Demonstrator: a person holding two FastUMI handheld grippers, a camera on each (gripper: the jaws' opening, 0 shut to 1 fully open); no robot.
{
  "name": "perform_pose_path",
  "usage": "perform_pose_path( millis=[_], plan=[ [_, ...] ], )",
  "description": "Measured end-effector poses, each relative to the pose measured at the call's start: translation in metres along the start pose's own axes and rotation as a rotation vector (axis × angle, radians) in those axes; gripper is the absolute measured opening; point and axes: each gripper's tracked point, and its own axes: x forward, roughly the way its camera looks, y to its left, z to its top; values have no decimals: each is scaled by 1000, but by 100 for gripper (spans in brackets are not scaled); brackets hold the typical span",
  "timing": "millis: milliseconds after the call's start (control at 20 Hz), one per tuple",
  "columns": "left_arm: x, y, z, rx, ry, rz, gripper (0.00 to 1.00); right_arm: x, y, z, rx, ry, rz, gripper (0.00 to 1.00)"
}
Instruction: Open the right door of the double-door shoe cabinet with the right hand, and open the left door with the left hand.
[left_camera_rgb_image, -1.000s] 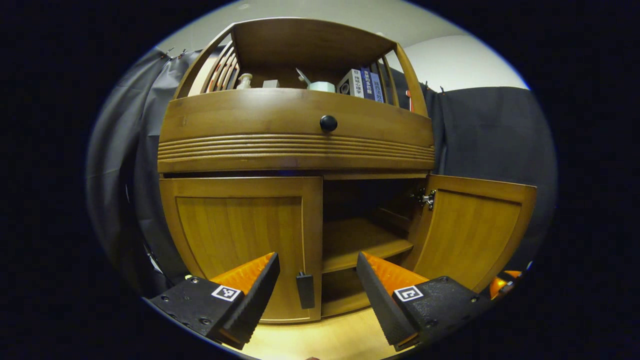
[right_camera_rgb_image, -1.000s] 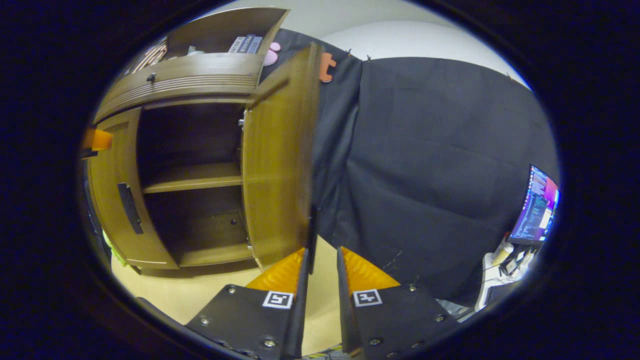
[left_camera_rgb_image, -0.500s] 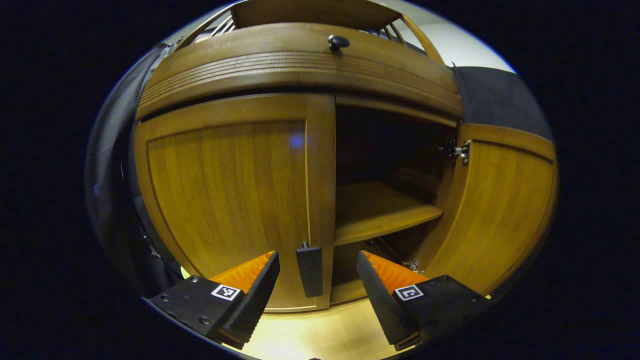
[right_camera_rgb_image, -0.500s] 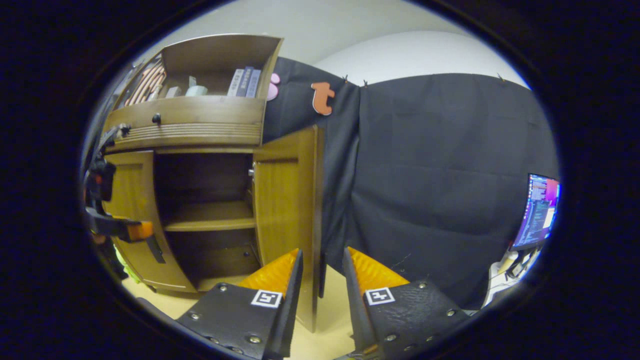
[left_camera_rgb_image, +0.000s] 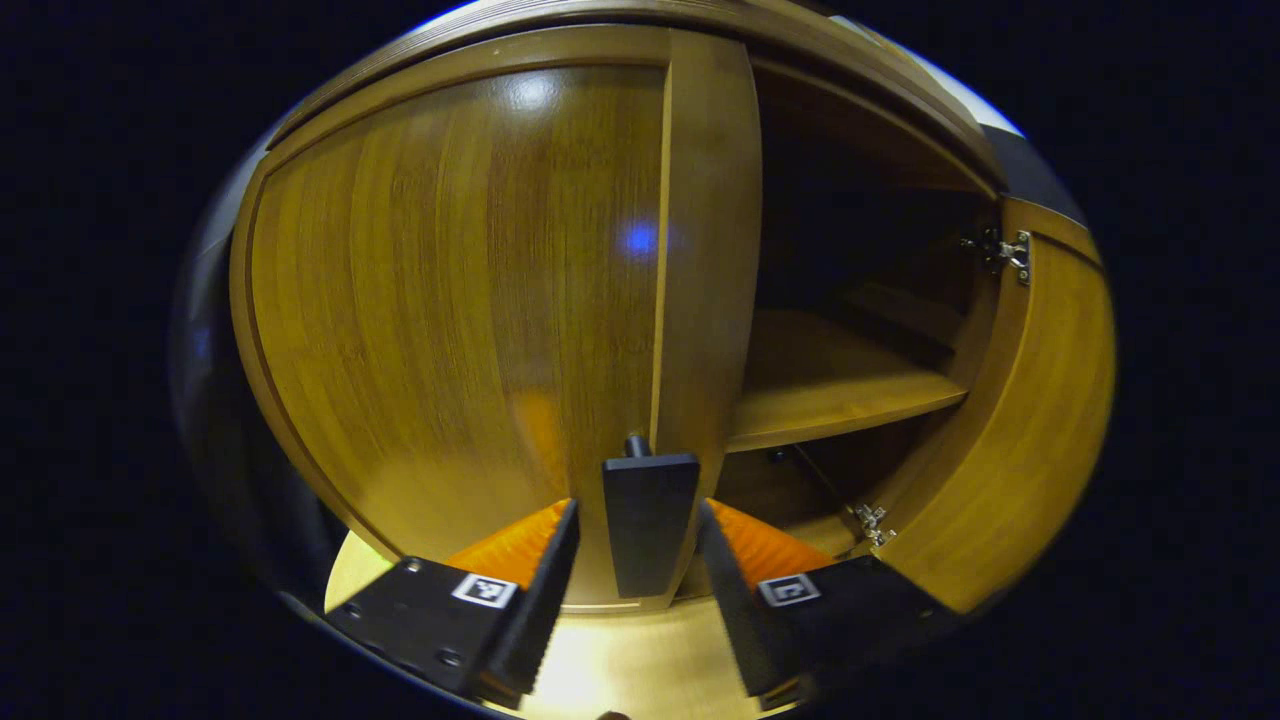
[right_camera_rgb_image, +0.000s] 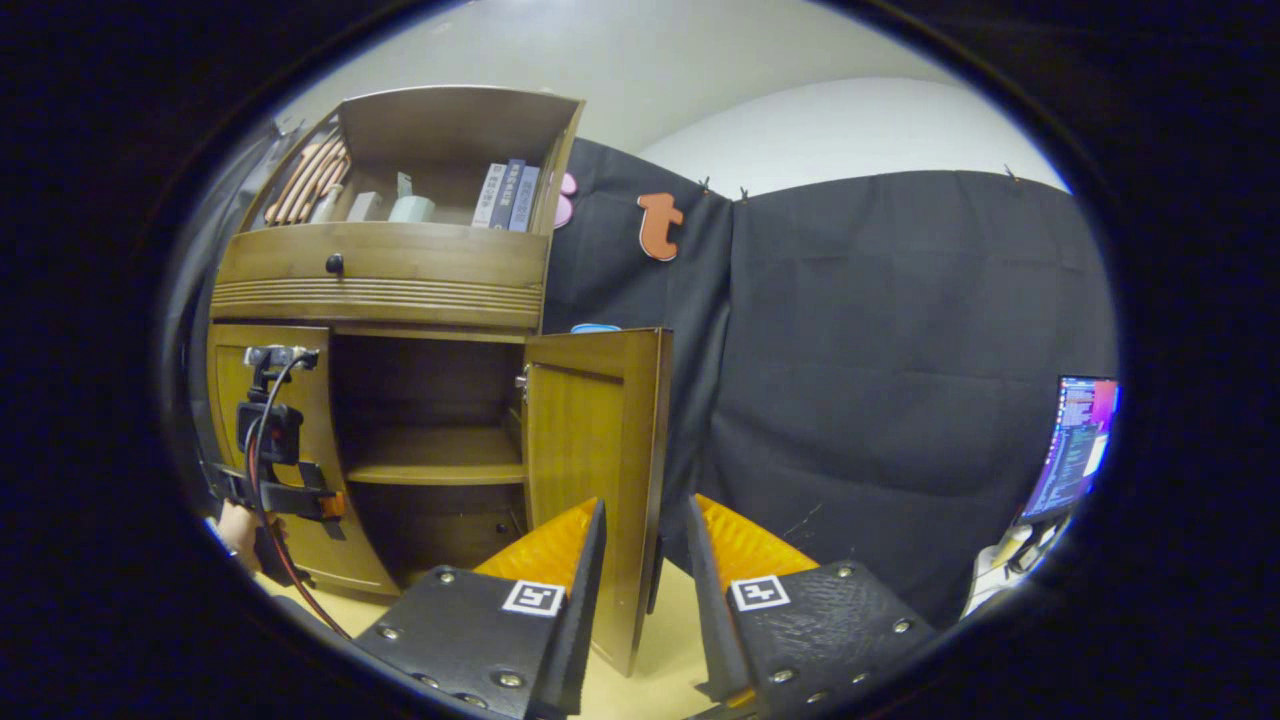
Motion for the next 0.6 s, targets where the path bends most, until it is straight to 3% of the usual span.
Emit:
perform_pose_path(
  millis=[50, 100, 150, 300, 600],
  plan=[
    [-5, -2, 6, -13, -12, -10, 54, 1, 0, -2, -1, 5, 3, 46],
    [-2, -1, 7, -23, -17, -16, 53, 2, 0, -2, 1, 7, 6, 42],
    [0, 3, 9, -12, -17, -8, 36, 3, 1, -3, 3, 7, 11, 46],
    [1, -2, 4, -2, -27, -6, 38, 6, 0, -3, -3, 4, 24, 46],
    [-2, -3, 2, -20, -35, -25, 29, 14, 9, -9, 6, 15, 74, 46]
  ],
)
